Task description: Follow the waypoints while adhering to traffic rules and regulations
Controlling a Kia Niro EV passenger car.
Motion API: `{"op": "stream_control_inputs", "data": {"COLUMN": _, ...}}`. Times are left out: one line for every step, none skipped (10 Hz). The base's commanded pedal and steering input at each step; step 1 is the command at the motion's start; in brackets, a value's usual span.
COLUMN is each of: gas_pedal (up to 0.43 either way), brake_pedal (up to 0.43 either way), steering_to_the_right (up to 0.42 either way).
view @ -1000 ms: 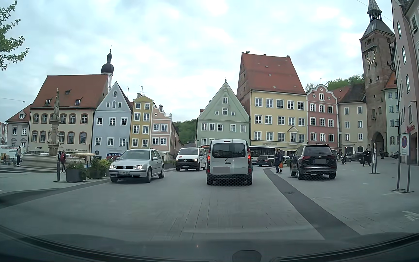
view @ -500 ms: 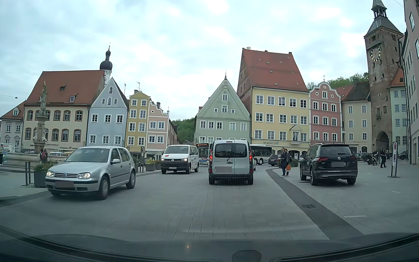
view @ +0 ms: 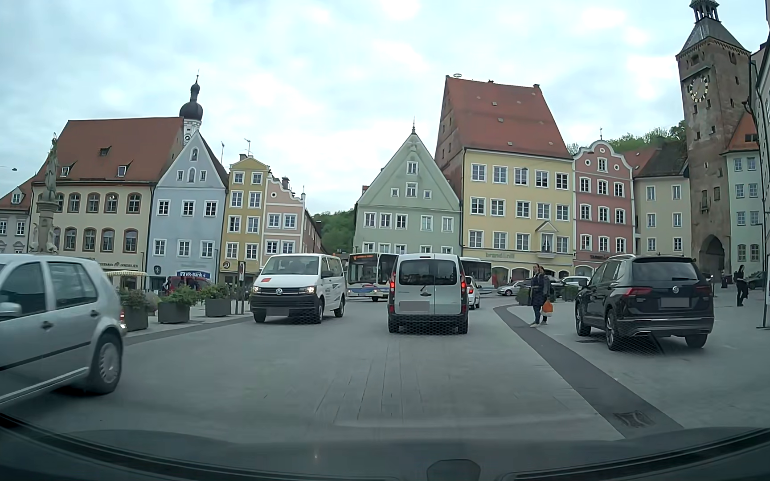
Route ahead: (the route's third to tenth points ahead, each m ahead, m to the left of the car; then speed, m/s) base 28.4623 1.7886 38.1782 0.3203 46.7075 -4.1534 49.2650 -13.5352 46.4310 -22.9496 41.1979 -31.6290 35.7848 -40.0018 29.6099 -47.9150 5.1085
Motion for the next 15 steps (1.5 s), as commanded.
{"op": "stream_control_inputs", "data": {"gas_pedal": 0.138, "brake_pedal": 0.000, "steering_to_the_right": 0.008}}
{"op": "stream_control_inputs", "data": {"gas_pedal": 0.138, "brake_pedal": 0.000, "steering_to_the_right": 0.012}}
{"op": "stream_control_inputs", "data": {"gas_pedal": 0.138, "brake_pedal": 0.000, "steering_to_the_right": 0.015}}
{"op": "stream_control_inputs", "data": {"gas_pedal": 0.138, "brake_pedal": 0.000, "steering_to_the_right": 0.016}}
{"op": "stream_control_inputs", "data": {"gas_pedal": 0.138, "brake_pedal": 0.000, "steering_to_the_right": 0.016}}
{"op": "stream_control_inputs", "data": {"gas_pedal": 0.138, "brake_pedal": 0.000, "steering_to_the_right": 0.016}}
{"op": "stream_control_inputs", "data": {"gas_pedal": 0.138, "brake_pedal": 0.000, "steering_to_the_right": 0.017}}
{"op": "stream_control_inputs", "data": {"gas_pedal": 0.138, "brake_pedal": 0.000, "steering_to_the_right": 0.017}}
{"op": "stream_control_inputs", "data": {"gas_pedal": 0.138, "brake_pedal": 0.000, "steering_to_the_right": 0.017}}
{"op": "stream_control_inputs", "data": {"gas_pedal": 0.138, "brake_pedal": 0.000, "steering_to_the_right": 0.019}}
{"op": "stream_control_inputs", "data": {"gas_pedal": 0.138, "brake_pedal": 0.000, "steering_to_the_right": 0.021}}
{"op": "stream_control_inputs", "data": {"gas_pedal": 0.138, "brake_pedal": 0.000, "steering_to_the_right": 0.023}}
{"op": "stream_control_inputs", "data": {"gas_pedal": 0.138, "brake_pedal": 0.000, "steering_to_the_right": 0.024}}
{"op": "stream_control_inputs", "data": {"gas_pedal": 0.138, "brake_pedal": 0.000, "steering_to_the_right": 0.023}}
{"op": "stream_control_inputs", "data": {"gas_pedal": 0.138, "brake_pedal": 0.000, "steering_to_the_right": 0.020}}
